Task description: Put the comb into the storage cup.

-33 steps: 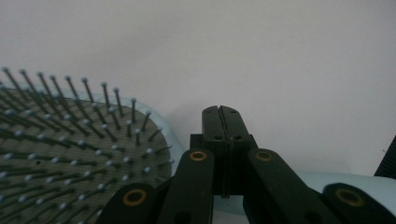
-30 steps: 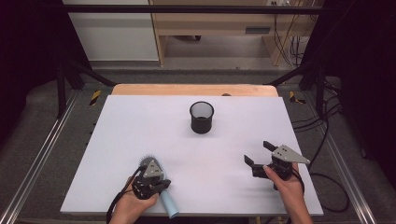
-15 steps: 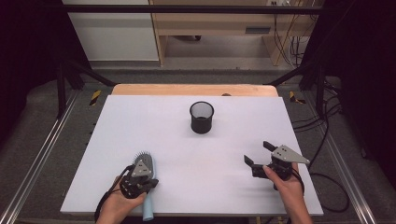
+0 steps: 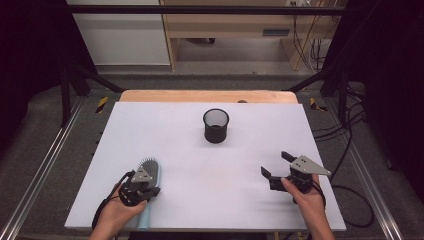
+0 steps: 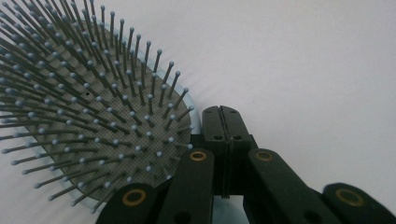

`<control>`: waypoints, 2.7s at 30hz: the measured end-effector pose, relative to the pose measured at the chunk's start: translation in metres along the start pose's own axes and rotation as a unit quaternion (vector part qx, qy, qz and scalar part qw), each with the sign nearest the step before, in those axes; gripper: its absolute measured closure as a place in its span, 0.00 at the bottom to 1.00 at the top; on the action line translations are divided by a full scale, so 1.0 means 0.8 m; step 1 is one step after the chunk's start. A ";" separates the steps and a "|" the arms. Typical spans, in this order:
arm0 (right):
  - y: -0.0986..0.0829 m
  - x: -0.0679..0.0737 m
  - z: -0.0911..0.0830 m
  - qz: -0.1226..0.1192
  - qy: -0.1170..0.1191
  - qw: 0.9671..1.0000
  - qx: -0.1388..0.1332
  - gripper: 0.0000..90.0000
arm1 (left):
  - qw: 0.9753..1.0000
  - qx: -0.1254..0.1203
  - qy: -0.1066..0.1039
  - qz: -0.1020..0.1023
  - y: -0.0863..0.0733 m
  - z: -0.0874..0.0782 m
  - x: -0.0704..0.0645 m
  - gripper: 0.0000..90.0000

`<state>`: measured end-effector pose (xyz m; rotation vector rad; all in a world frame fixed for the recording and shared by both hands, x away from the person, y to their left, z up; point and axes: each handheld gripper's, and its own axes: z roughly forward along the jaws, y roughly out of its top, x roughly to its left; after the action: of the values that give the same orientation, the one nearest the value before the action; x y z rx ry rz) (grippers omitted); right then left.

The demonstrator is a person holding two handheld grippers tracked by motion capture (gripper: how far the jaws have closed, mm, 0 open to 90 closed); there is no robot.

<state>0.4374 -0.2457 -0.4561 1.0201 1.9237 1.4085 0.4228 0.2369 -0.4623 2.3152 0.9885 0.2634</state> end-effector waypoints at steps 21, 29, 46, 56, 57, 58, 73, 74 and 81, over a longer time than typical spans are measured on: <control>-0.001 -0.002 0.001 0.006 0.002 1.000 0.003 0.07 | 0.999 0.026 0.043 0.011 -0.017 -0.020 0.035 1.00; -0.001 0.000 0.001 0.002 0.003 1.000 0.001 0.07 | 0.998 0.034 0.054 0.004 -0.025 -0.029 0.055 1.00; -0.001 0.000 0.002 0.000 0.002 1.000 0.005 0.06 | 0.995 -0.055 0.078 -0.017 -0.011 -0.081 0.040 1.00; -0.001 0.000 0.003 -0.002 0.002 1.000 0.007 0.07 | 0.984 -0.085 0.135 -0.086 -0.013 -0.094 0.050 0.55; 0.000 0.001 0.002 -0.002 0.002 1.000 0.006 0.07 | 0.982 -0.086 0.139 -0.095 -0.014 -0.093 0.052 0.48; 0.000 0.001 0.002 -0.001 0.003 1.000 0.005 0.07 | 0.981 -0.086 0.141 -0.103 -0.015 -0.092 0.054 0.41; 0.000 0.003 0.004 -0.006 0.007 1.000 0.013 0.06 | 0.974 -0.091 0.155 -0.139 -0.043 -0.057 0.057 0.12; -0.001 0.003 0.005 -0.005 0.009 1.000 0.014 0.06 | 0.975 -0.084 0.158 -0.131 -0.044 -0.055 0.055 0.14; -0.001 0.004 0.006 -0.011 0.012 1.000 0.020 0.06 | 0.977 -0.068 0.150 -0.133 -0.055 -0.046 0.056 0.22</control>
<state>0.4393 -0.2404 -0.4586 1.0017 1.9814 1.3811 0.4139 0.3089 -0.4618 2.0284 1.3695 0.5640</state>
